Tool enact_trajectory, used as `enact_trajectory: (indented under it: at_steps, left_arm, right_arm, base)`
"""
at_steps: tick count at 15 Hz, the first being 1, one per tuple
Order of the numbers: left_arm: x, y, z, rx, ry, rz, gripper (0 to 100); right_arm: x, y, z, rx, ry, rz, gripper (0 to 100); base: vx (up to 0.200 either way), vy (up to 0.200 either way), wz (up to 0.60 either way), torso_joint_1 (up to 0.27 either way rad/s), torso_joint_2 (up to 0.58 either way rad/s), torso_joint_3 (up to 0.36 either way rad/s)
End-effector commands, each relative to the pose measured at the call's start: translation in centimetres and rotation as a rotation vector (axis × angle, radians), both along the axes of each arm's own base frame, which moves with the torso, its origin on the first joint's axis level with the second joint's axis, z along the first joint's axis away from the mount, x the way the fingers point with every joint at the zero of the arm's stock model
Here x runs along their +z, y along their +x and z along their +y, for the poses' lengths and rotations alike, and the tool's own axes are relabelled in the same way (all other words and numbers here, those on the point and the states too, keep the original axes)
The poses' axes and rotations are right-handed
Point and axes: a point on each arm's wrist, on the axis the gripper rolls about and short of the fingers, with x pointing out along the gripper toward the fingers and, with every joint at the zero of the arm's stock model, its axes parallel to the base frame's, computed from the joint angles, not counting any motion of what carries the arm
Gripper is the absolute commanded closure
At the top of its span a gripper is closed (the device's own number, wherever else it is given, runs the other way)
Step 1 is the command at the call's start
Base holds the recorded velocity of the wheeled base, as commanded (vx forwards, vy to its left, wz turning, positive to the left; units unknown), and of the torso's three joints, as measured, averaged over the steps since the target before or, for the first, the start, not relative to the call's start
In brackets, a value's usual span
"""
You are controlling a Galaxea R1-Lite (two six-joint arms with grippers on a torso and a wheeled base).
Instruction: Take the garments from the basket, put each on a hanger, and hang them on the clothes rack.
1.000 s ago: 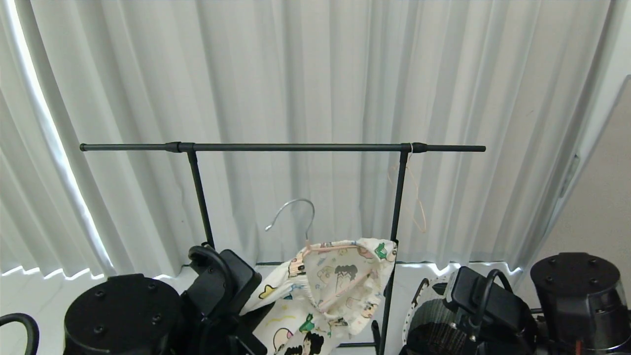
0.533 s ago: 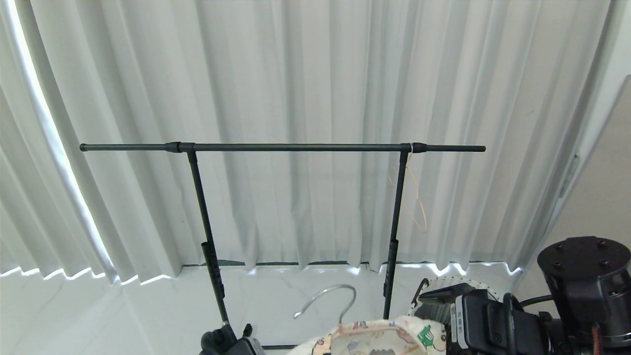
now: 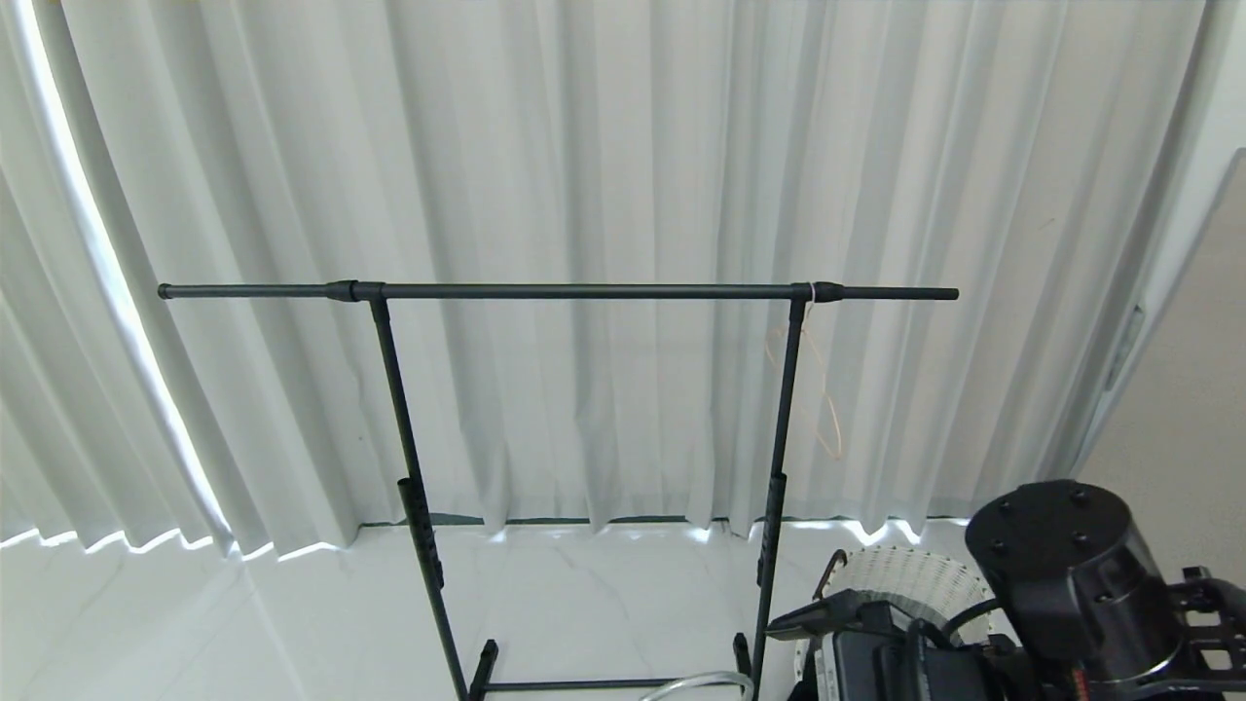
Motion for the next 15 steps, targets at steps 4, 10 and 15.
enact_trajectory:
  at_steps: [4,10,15]
  left_arm:
    - [0.43,-0.19,0.54,-0.011,-0.015,-0.026,100]
    - [0.49,-0.21,0.68,-0.009,-0.018,-0.029,100]
    - [0.51,-0.18,0.6,-0.009,-0.018,-0.029,100]
  right_arm:
    - [-1.28,1.33,1.69,-0.007,-0.042,0.029,0]
    - [-1.08,1.62,1.27,-0.026,-0.036,0.023,0]
    - [-0.91,1.62,1.26,-0.024,-0.03,0.014,100]
  base:
    - [0.0,0.0,0.0,0.0,0.0,0.0]
    - [0.0,0.0,0.0,0.0,0.0,0.0]
    - [0.0,0.0,0.0,0.0,0.0,0.0]
